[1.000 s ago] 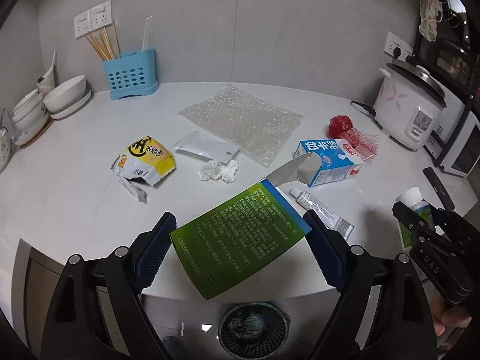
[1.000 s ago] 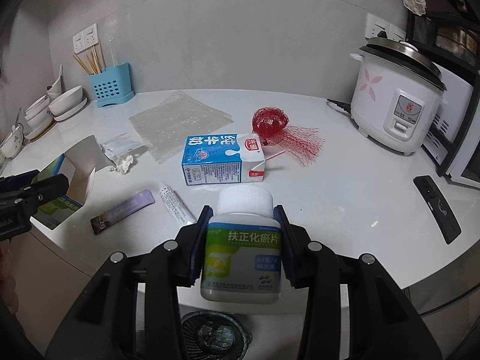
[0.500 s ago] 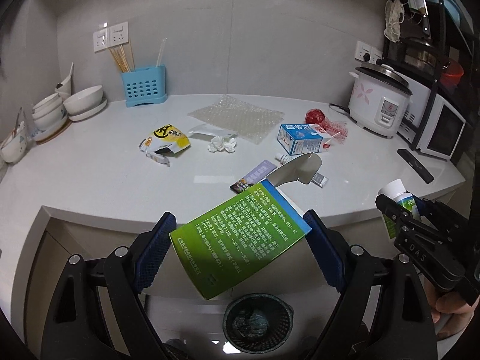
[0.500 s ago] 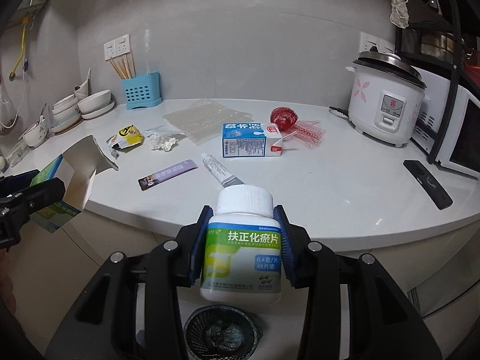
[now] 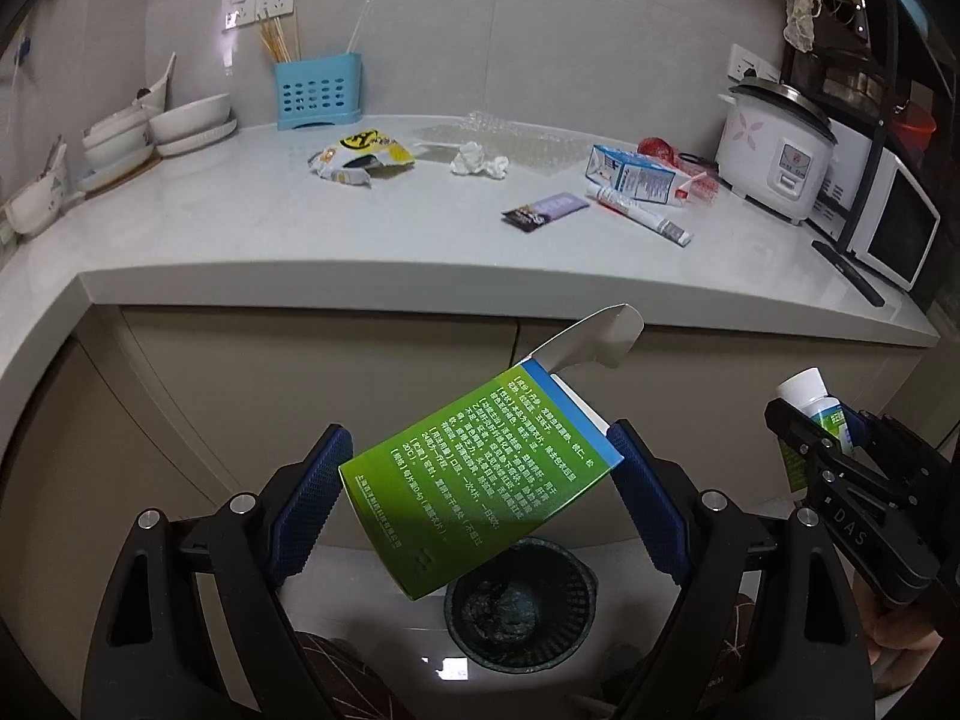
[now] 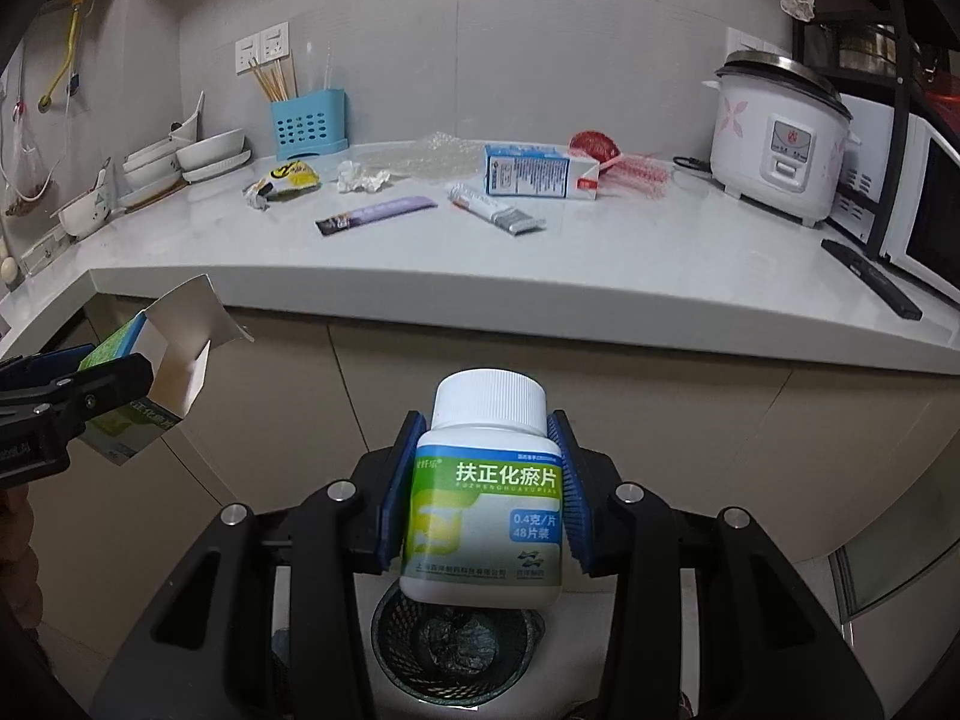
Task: Collect trash
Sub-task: 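Lift both held items off the counter and carry them down toward the wastebasket, then open the left tool to drop the green box while the right tool opens to drop the pill bottle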
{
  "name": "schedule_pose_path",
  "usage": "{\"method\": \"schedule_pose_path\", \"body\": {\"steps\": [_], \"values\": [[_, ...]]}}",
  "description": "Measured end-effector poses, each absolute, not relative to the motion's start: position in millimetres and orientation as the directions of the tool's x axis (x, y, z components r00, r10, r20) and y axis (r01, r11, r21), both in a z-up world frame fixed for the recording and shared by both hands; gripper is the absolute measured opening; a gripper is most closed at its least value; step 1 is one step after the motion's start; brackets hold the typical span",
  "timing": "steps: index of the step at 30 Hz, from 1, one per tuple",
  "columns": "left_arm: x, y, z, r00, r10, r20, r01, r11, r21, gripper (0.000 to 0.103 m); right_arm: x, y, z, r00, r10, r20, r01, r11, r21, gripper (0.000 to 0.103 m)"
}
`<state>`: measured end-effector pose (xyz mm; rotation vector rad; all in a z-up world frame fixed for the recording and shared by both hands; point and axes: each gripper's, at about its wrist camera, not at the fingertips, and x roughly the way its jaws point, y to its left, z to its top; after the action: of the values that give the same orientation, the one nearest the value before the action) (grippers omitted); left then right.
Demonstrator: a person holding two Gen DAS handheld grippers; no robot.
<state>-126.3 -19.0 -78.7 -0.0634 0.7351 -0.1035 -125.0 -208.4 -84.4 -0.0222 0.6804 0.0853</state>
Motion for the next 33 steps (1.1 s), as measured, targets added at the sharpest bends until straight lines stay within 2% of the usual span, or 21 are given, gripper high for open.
{"method": "schedule_pose_path", "body": {"steps": [10,20,33], "values": [[-120,-24,-184,0.665,-0.146,-0.733,0.078,0.989,-0.126,0.084,-126,-209,-178,0.692,0.067,-0.719,-0.054,0.998,0.041,0.040],[-102,-28,-304,0.558,-0.179,-0.810,0.041,0.981,-0.188,0.084,-123,-206,-305,0.550,0.078,-0.832,-0.013,0.996,0.085,0.040],[-81,-49,-437,0.396,-0.203,-0.896,0.028,0.978,-0.209,0.084,-102,-206,-413,0.378,0.038,-0.925,-0.014,0.999,0.036,0.040]]}}
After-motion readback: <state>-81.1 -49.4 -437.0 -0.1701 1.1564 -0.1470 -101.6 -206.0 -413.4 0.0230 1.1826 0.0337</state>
